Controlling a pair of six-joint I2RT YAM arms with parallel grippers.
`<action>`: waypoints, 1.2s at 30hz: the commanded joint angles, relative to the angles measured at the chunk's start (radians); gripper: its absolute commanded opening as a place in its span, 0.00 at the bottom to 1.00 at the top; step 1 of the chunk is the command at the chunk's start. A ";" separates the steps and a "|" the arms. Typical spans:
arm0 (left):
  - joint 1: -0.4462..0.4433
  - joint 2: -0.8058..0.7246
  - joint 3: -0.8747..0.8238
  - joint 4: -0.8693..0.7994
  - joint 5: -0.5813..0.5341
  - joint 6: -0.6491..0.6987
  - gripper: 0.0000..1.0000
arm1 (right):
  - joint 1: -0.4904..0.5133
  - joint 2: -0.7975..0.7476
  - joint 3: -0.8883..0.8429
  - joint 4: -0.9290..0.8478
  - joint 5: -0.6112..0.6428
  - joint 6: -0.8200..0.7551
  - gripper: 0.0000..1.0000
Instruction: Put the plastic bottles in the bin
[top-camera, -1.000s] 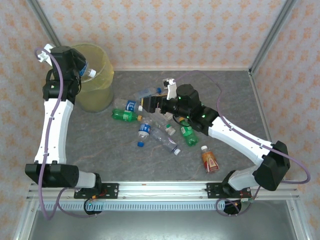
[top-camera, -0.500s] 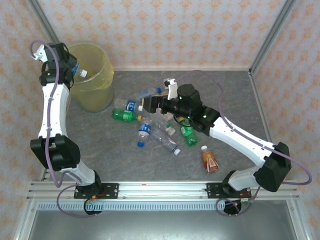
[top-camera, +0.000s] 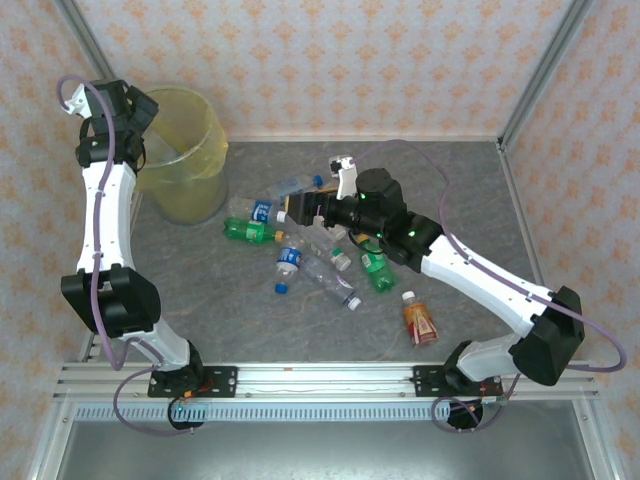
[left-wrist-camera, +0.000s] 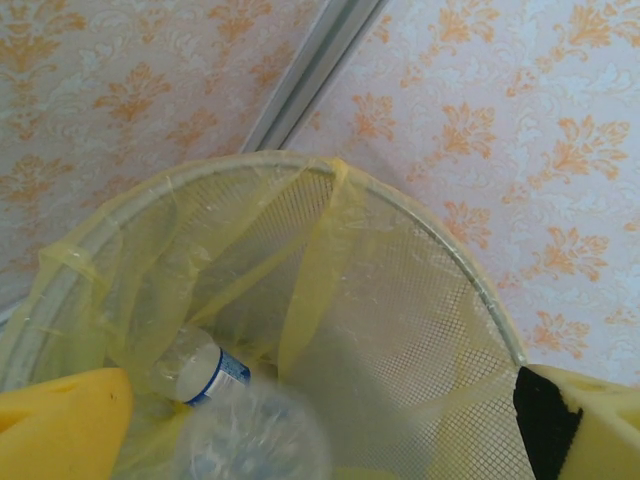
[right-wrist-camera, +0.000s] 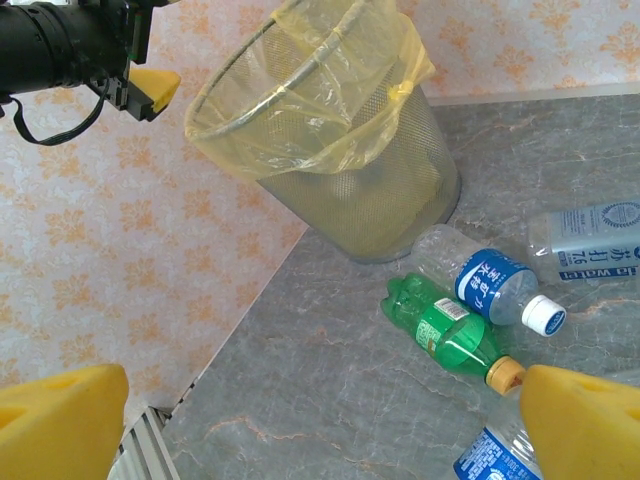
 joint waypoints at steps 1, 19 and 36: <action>0.008 -0.032 0.012 0.006 0.052 -0.010 0.99 | 0.008 -0.030 0.007 0.019 0.013 0.000 1.00; -0.130 -0.252 -0.226 0.076 0.086 0.002 0.98 | 0.028 0.004 0.010 0.040 0.002 0.013 1.00; -0.461 -0.447 -0.614 0.059 0.011 -0.036 0.91 | 0.029 -0.032 -0.041 0.071 0.131 0.038 1.00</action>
